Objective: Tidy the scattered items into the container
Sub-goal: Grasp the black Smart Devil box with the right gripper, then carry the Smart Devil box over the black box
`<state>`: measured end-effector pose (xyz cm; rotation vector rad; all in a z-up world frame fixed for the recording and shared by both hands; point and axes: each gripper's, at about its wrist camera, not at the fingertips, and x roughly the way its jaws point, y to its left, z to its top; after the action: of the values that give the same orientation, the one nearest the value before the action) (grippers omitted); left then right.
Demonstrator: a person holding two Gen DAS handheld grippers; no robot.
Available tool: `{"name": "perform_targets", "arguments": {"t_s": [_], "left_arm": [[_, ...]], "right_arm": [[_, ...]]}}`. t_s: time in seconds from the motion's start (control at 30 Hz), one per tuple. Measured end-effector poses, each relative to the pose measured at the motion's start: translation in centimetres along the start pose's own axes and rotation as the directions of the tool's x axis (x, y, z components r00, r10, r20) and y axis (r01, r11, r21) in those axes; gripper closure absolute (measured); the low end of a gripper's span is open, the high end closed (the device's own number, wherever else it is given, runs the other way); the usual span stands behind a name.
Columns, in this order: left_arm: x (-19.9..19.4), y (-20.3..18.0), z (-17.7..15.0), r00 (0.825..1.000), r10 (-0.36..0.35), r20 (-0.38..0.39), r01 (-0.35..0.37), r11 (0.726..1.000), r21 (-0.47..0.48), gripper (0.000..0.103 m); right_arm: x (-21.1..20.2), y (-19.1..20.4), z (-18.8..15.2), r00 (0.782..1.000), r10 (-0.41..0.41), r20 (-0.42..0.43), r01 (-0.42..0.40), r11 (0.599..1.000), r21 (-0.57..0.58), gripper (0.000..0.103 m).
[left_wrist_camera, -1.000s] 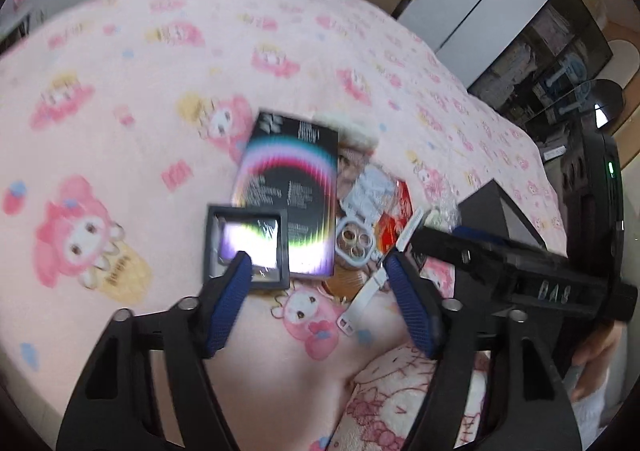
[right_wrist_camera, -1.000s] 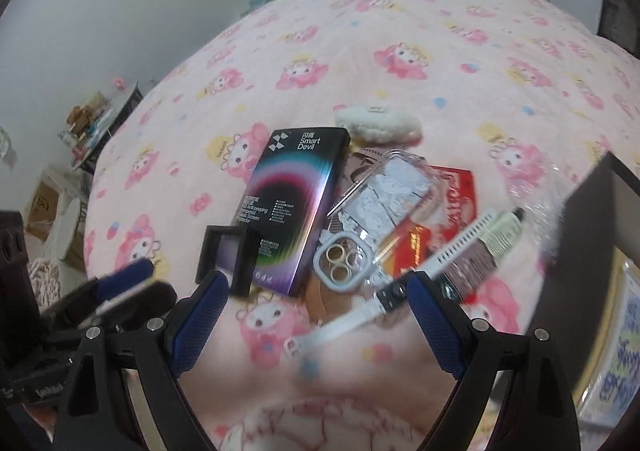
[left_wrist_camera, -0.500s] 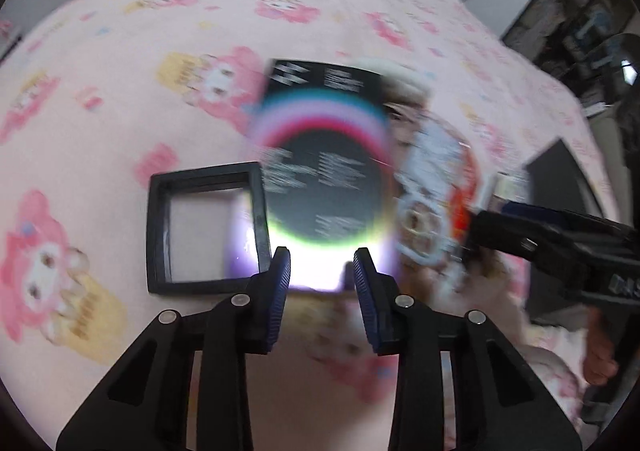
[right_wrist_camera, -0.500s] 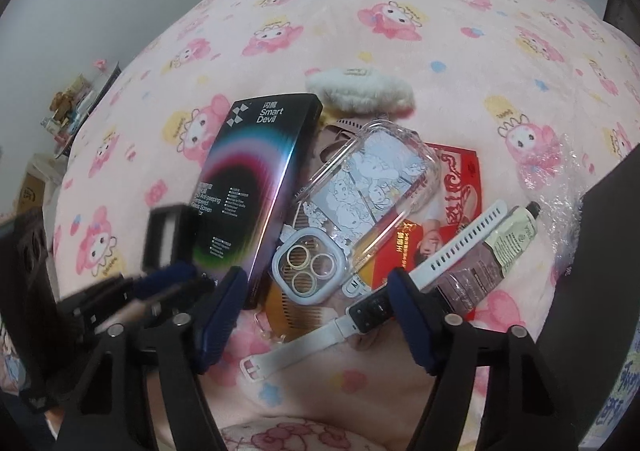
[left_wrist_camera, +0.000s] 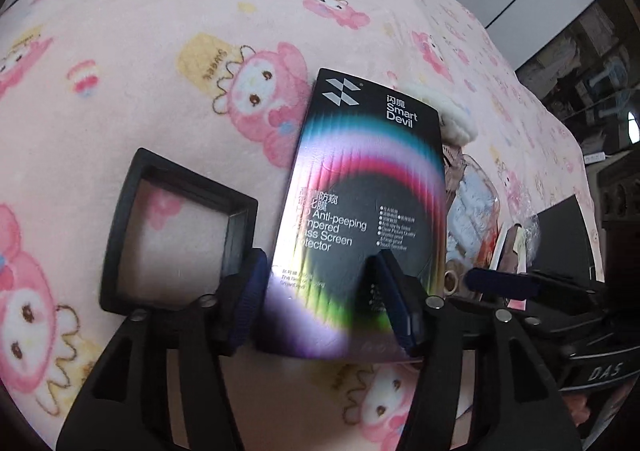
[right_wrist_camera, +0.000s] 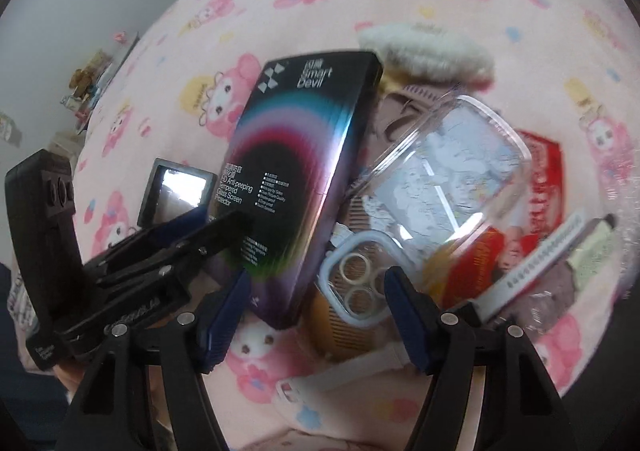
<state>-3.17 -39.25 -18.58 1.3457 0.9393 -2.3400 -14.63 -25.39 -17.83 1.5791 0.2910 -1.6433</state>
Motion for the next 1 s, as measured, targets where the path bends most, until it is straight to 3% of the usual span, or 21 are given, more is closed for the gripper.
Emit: {"name": "perform_targets", "arguments": {"t_s": [0.07,0.17,0.4,0.53,0.7,0.77,0.87,1.0], "left_arm": [[0.0,-0.5,-0.1,1.000,0.007,-0.002,-0.007,1.000,0.007,0.046],[-0.1,-0.9,-0.7,0.991,-0.119,-0.066,0.117,0.992,-0.036,0.065],[-1.6,-3.0,-3.6,0.967,-0.221,-0.127,0.223,0.975,0.003,0.062],[-1.6,-3.6,-2.2,0.994,-0.101,-0.027,0.103,0.993,0.057,0.054],[1.3,-2.2,-0.9,0.991,-0.117,-0.071,0.115,0.993,-0.036,0.054],[1.2,-1.8,-1.3,0.984,-0.158,-0.077,0.153,0.986,-0.063,0.054],[0.3,-2.5,-2.4,0.982,-0.163,-0.090,0.158,0.986,-0.058,0.054],[-2.6,-4.2,-2.8,0.987,-0.152,-0.060,0.152,0.988,0.002,0.054]], "right_arm": [[0.3,0.1,0.4,1.000,-0.003,-0.003,0.003,1.000,-0.006,0.036],[0.0,0.2,0.3,1.000,0.030,0.002,-0.030,0.999,-0.017,0.037],[-2.2,-1.1,-2.5,1.000,0.001,0.023,-0.001,1.000,-0.014,0.038],[-1.9,-1.7,-1.8,1.000,0.016,0.016,-0.016,1.000,0.006,0.038],[-0.4,-2.3,-0.6,1.000,0.006,0.029,-0.007,0.999,0.036,0.038],[-0.3,-2.4,-0.8,0.999,0.015,0.032,-0.016,0.999,0.034,0.038],[-1.1,-2.1,-1.4,0.999,0.041,0.032,-0.042,0.999,0.021,0.047],[-3.0,-1.7,-2.7,0.997,0.058,0.060,-0.059,0.998,0.022,0.050]]}}
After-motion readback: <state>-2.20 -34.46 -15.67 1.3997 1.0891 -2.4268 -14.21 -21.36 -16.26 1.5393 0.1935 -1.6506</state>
